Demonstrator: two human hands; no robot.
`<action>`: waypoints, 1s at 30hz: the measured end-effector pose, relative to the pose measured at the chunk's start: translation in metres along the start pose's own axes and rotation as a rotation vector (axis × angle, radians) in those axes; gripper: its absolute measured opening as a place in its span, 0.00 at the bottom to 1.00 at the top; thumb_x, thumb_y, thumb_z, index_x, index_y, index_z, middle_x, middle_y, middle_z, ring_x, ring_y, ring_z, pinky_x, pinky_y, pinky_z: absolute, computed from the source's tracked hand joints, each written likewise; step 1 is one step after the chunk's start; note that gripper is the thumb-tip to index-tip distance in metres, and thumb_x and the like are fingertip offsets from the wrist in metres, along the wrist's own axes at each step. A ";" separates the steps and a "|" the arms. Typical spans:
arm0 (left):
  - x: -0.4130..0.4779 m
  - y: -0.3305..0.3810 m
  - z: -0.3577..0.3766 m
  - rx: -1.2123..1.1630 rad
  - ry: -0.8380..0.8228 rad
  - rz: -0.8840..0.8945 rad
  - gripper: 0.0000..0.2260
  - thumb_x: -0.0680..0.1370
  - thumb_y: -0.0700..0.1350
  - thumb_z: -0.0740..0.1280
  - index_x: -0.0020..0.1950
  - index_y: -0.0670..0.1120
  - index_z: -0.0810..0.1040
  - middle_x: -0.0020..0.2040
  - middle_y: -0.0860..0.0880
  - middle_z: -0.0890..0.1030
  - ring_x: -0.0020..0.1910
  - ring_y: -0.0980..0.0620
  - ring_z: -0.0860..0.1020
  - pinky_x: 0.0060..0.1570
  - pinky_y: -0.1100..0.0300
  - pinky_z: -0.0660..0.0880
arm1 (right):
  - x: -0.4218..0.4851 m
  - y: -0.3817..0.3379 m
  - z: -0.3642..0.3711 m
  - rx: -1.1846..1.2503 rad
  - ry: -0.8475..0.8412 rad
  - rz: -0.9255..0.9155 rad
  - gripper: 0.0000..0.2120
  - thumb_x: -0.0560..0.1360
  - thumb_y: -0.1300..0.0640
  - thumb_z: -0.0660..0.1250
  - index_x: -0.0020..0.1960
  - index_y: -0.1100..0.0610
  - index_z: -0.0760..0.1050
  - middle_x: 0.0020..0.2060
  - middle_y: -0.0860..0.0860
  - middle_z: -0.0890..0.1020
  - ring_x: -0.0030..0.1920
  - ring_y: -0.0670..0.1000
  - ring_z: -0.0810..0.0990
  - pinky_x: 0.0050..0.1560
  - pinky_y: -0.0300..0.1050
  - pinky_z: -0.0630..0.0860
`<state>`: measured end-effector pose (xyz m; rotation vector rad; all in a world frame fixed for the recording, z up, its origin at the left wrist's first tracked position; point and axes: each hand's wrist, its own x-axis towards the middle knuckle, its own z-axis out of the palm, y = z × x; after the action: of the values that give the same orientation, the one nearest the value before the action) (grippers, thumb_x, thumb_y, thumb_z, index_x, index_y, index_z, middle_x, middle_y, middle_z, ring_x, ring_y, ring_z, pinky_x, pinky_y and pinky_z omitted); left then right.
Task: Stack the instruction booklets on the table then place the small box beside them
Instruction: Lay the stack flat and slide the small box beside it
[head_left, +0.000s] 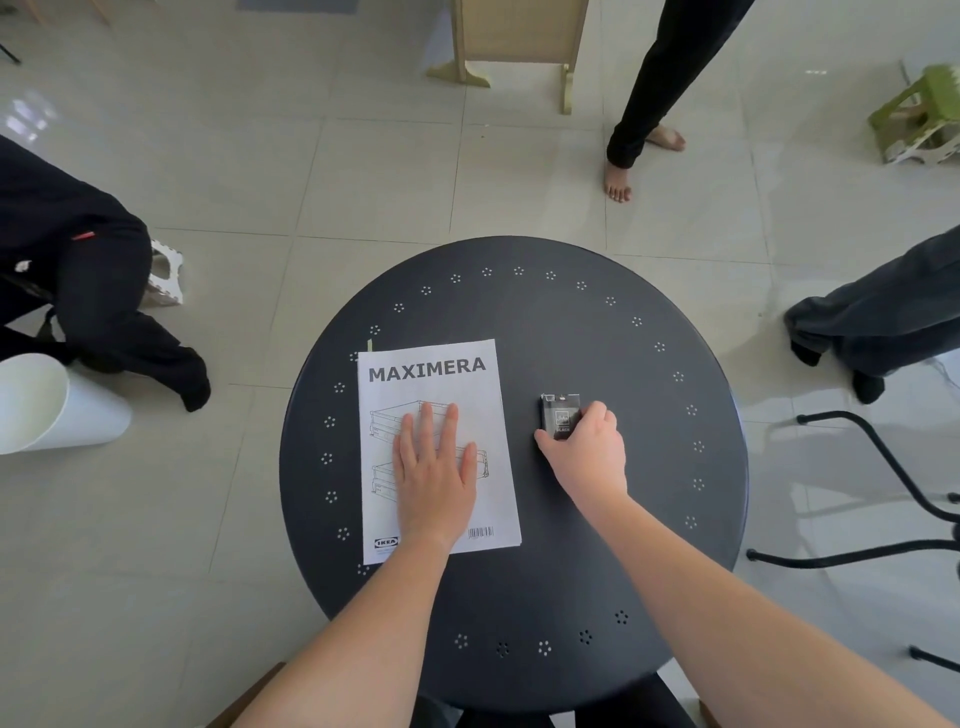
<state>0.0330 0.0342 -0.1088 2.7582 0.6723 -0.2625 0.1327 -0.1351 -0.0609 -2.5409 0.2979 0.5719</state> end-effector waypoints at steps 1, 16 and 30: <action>0.000 0.000 0.000 0.001 -0.001 -0.001 0.29 0.87 0.61 0.49 0.88 0.55 0.53 0.89 0.47 0.52 0.87 0.40 0.50 0.85 0.40 0.51 | 0.000 -0.001 0.001 -0.004 -0.001 -0.006 0.27 0.74 0.44 0.77 0.59 0.61 0.70 0.57 0.57 0.77 0.57 0.63 0.79 0.57 0.57 0.79; 0.000 0.000 0.001 0.006 -0.007 0.006 0.29 0.87 0.61 0.48 0.88 0.54 0.52 0.89 0.45 0.51 0.87 0.39 0.49 0.85 0.40 0.51 | 0.003 0.005 -0.002 -0.022 -0.026 -0.012 0.35 0.71 0.36 0.76 0.63 0.61 0.71 0.58 0.55 0.76 0.60 0.61 0.75 0.63 0.54 0.74; -0.002 0.002 -0.011 -0.063 -0.074 -0.011 0.29 0.87 0.60 0.50 0.88 0.55 0.52 0.89 0.48 0.50 0.88 0.41 0.47 0.86 0.42 0.47 | -0.022 0.052 -0.027 -0.099 0.004 -0.053 0.19 0.82 0.44 0.63 0.66 0.56 0.73 0.61 0.52 0.77 0.62 0.59 0.73 0.60 0.55 0.76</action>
<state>0.0334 0.0357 -0.0979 2.6717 0.6661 -0.3379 0.1056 -0.1912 -0.0531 -2.6363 0.2071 0.5749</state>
